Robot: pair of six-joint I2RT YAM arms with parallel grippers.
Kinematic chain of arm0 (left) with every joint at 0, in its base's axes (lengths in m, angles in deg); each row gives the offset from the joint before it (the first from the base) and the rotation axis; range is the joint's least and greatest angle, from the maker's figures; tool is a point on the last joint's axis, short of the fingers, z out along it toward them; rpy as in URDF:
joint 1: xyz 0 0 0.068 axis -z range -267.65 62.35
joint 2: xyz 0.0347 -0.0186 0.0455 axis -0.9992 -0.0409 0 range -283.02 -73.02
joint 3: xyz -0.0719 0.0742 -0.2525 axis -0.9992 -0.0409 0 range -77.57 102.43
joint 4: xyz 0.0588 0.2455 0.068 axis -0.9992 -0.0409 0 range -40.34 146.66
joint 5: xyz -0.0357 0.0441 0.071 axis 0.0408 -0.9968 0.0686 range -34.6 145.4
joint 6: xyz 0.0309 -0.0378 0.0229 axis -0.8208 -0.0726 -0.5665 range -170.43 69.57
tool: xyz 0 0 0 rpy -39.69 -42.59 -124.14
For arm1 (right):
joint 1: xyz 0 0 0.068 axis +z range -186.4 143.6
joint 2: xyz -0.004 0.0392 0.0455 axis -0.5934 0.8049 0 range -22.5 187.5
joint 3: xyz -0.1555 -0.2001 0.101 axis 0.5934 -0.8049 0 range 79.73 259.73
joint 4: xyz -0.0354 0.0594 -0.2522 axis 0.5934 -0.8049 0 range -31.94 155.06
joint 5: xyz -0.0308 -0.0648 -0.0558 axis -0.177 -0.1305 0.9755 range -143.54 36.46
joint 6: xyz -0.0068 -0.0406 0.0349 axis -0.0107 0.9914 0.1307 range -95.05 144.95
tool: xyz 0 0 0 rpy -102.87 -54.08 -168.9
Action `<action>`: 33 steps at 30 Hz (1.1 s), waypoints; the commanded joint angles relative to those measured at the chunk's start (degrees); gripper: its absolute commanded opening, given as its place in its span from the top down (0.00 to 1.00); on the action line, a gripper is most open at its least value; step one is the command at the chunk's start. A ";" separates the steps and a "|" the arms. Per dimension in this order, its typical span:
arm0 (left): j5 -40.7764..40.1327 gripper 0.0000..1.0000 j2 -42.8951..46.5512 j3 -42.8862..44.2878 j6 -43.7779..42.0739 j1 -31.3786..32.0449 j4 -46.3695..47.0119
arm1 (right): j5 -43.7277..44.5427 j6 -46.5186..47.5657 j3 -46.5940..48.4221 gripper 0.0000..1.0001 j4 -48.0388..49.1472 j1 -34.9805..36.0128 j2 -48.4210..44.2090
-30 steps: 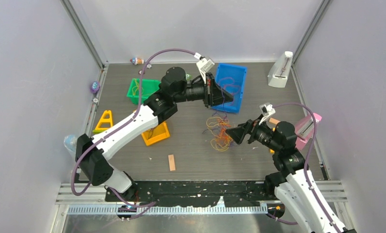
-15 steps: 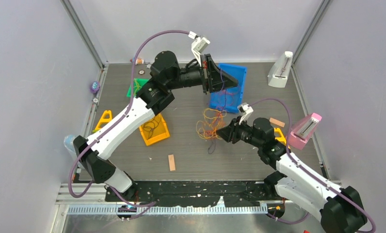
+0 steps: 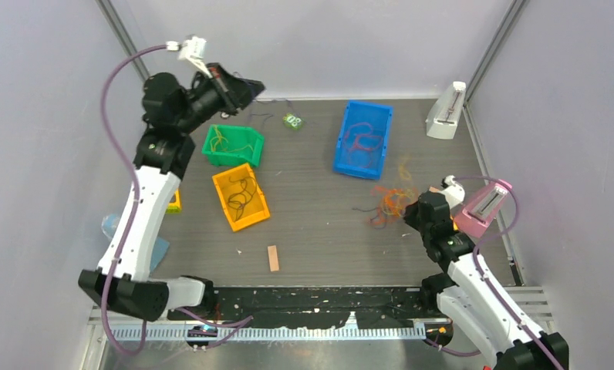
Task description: Untangle the cables
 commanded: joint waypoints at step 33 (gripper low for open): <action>-39.78 1.00 10.46 -28.95 -23.55 -6.10 -13.47 | 2.28 2.02 5.56 0.95 -5.94 -2.84 0.00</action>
